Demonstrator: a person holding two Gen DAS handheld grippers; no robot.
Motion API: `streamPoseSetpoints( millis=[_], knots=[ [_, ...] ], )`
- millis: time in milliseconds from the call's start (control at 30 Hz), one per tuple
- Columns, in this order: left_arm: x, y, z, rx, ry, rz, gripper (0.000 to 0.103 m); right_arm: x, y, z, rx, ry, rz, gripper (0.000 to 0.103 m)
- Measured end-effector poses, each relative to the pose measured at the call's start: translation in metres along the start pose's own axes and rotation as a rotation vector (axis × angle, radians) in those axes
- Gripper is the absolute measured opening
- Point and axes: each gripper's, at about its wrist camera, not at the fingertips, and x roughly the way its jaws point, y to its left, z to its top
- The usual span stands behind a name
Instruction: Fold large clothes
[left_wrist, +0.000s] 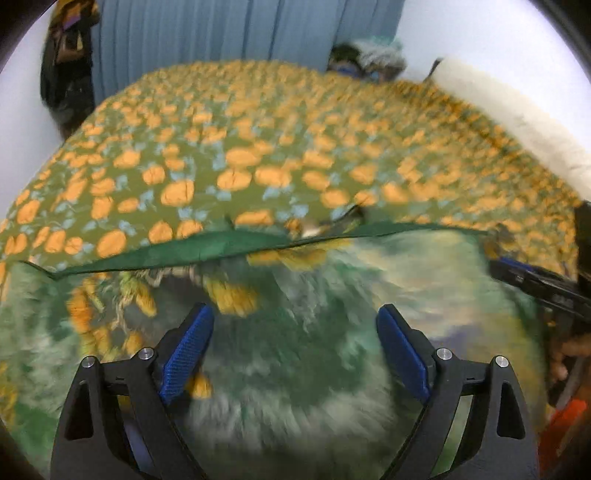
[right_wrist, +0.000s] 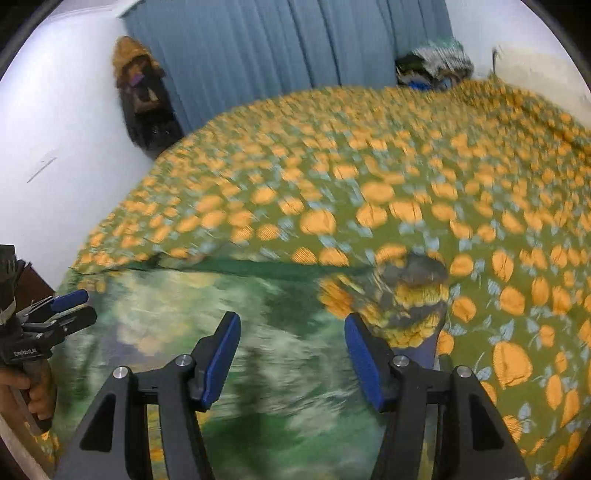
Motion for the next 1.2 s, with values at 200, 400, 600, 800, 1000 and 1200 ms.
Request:
streamPoseSetpoints(
  millis=[200,400,600,800,1000,1200],
  knots=[
    [0.031,0.016,-0.007,-0.069,0.005,-0.013,0.099,0.025,-0.028,-0.021,0.117,-0.060,0.096,0.060],
    [0.028,0.011,-0.006,-0.056,0.030,0.004,0.100,0.027,-0.028,-0.021,0.111,-0.054,0.093,0.060],
    [-0.013,-0.011,-0.026,0.097,0.086,0.067,0.100,0.024,-0.030,-0.010,0.119,0.007,0.099,0.060],
    [-0.052,-0.026,-0.076,0.170,0.061,0.110,0.100,-0.016,-0.014,-0.020,0.028,0.023,0.021,0.060],
    [-0.080,-0.034,-0.108,0.152,0.035,0.127,0.100,-0.067,-0.007,-0.065,-0.036,-0.006,0.013,0.060],
    [-0.099,-0.042,-0.138,0.132,0.050,0.124,0.100,-0.117,-0.009,-0.127,-0.030,-0.065,-0.004,0.060]
  ],
)
